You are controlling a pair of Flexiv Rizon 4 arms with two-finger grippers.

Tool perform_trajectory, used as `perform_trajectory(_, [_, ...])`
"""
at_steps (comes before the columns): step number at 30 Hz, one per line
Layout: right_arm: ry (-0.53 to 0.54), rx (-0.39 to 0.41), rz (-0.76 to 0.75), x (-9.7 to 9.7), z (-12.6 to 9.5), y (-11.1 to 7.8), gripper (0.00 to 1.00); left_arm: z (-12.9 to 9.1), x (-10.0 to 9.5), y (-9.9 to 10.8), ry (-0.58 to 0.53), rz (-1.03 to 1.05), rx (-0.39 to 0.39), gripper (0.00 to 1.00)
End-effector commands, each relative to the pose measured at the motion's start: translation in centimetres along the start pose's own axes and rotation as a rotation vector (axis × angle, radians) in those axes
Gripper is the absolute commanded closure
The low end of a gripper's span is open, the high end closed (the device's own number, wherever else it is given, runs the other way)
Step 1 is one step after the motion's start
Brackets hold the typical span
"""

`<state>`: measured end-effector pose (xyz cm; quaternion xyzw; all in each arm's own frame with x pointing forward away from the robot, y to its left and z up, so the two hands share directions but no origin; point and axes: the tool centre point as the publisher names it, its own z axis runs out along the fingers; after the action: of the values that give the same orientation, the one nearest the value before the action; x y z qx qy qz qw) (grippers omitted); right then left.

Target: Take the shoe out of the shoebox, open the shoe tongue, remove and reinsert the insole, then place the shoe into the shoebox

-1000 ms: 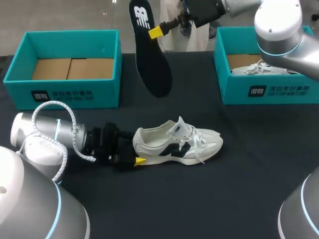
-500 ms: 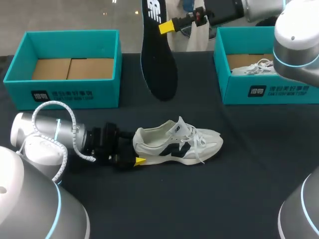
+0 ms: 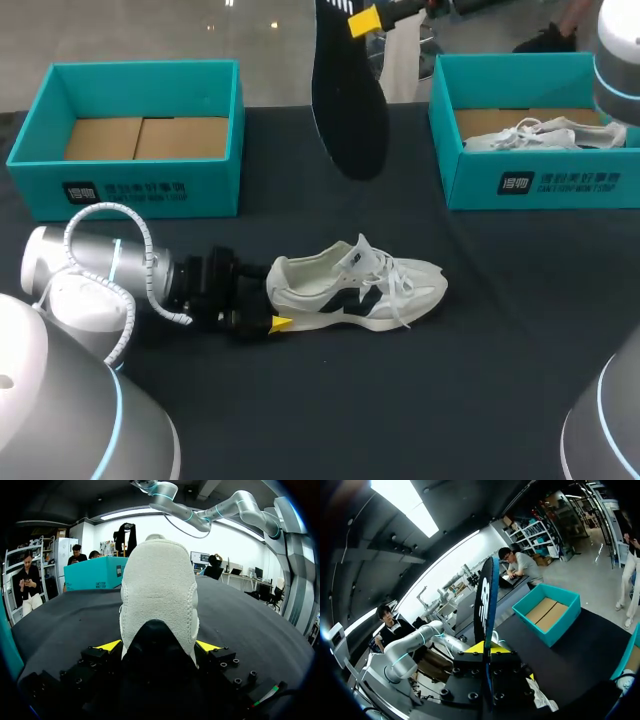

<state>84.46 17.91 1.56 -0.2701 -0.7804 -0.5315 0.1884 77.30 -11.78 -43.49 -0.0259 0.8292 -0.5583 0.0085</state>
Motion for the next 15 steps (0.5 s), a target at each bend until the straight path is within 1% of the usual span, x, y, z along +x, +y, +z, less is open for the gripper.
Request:
perform_trajectory(1, [0.001,0.018,0.018,0.55,-0.14,1.0,1.0,0.38,-0.03,0.46,-0.001,-0.001,-0.002,1.0])
perform_trajectory(6, [0.005,0.009,0.037,1.36,0.04,0.87,1.0,0.38,-0.03,0.46,-0.001,-0.001,-0.002,1.0])
perform_trajectory(8, [-0.002,0.01,0.049,1.38,0.07,0.52,1.0,0.38,-0.03,0.46,-0.001,-0.001,-0.002,1.0])
perform_trajectory(10, [-0.023,-0.014,0.077,1.5,-0.02,0.11,1.0,0.38,-0.03,0.46,-0.001,-0.001,-0.002,1.0])
perform_trajectory(15, [-0.023,-0.014,0.077,1.5,-0.02,0.11,1.0,0.38,-0.03,0.46,-0.001,-0.001,-0.002,1.0])
